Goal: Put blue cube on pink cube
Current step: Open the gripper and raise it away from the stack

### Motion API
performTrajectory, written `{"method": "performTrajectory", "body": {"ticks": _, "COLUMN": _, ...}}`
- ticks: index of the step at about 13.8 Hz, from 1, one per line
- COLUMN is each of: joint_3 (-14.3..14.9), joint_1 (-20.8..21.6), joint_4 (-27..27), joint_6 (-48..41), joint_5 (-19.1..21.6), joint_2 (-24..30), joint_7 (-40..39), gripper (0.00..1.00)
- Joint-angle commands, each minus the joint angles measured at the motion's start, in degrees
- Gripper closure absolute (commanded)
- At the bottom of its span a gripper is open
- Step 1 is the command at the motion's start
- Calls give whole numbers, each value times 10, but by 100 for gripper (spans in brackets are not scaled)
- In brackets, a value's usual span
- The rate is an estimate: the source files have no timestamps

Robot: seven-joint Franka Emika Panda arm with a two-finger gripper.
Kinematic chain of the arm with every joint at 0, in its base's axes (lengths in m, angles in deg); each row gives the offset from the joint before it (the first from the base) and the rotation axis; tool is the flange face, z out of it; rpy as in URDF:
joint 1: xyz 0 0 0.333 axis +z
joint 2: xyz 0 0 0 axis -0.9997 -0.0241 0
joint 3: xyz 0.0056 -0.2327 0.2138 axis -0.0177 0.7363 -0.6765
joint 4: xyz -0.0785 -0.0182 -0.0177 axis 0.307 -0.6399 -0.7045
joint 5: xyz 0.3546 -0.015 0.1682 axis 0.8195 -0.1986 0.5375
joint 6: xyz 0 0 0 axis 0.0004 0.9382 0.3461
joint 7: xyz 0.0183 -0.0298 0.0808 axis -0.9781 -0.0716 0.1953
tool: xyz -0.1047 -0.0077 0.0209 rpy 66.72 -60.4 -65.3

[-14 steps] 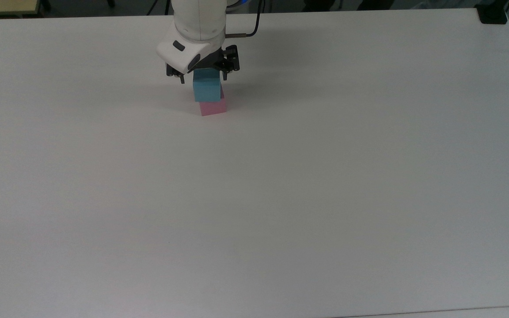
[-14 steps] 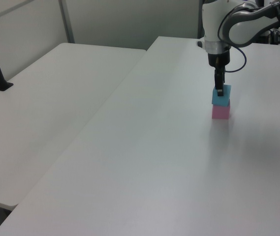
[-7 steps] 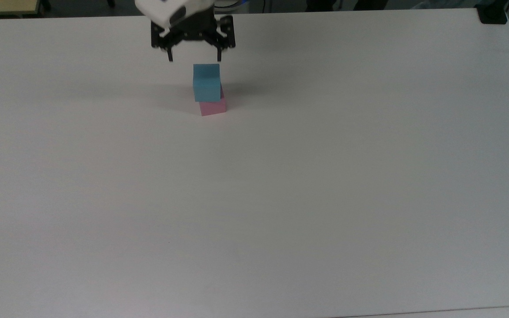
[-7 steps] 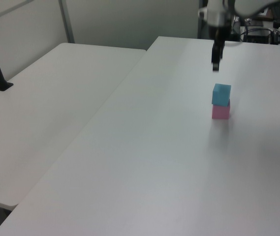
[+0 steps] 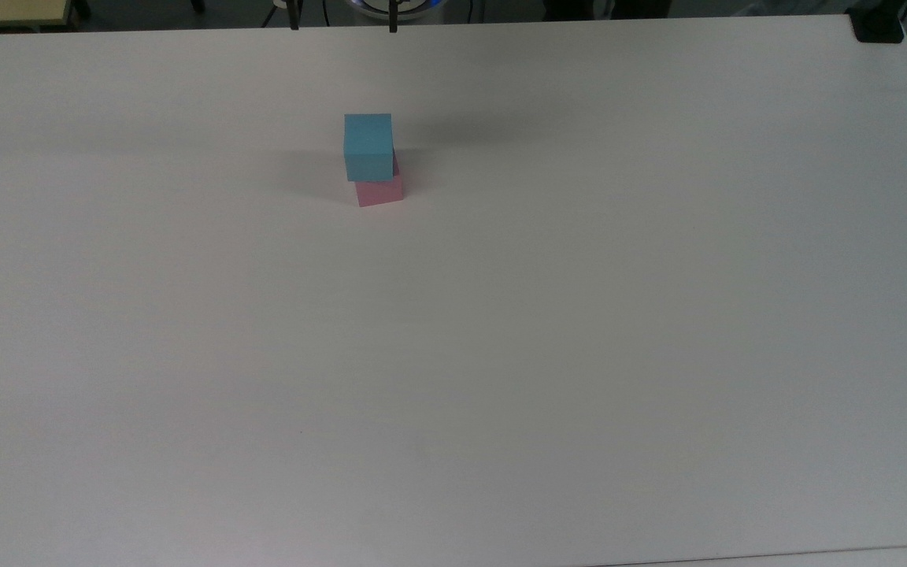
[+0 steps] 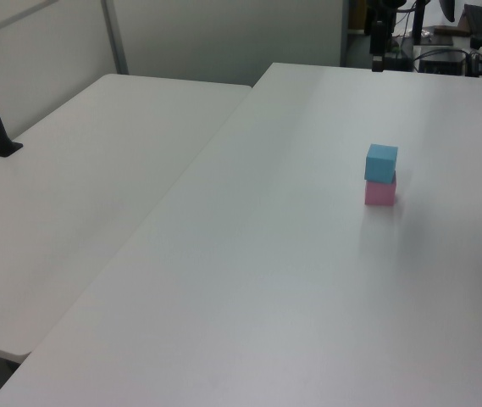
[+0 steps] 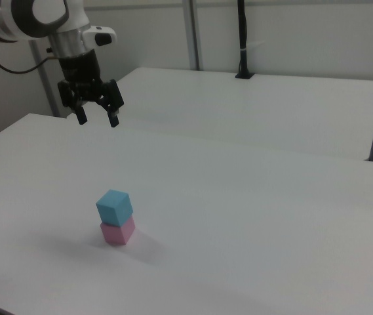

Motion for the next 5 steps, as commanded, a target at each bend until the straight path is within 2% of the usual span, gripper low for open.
{"method": "performTrajectory", "body": {"ticks": 1, "joint_3": -9, "joint_1": -9, "joint_4": -12, "joint_6": -14, "joint_5": 7, "joint_2": -8, "joint_7": 36, "gripper": 0}}
{"method": "performTrajectory", "body": {"ticks": 2, "joint_3": -9, "joint_1": -7, "joint_4": -12, "joint_6": -14, "joint_5": 3, "joint_2": -8, "joint_7": 69, "gripper": 0}}
{"method": "performTrajectory", "body": {"ticks": 5, "joint_3": -9, "joint_1": -7, "joint_4": -11, "joint_6": -14, "joint_5": 9, "joint_2": -8, "joint_7": 78, "gripper": 0}}
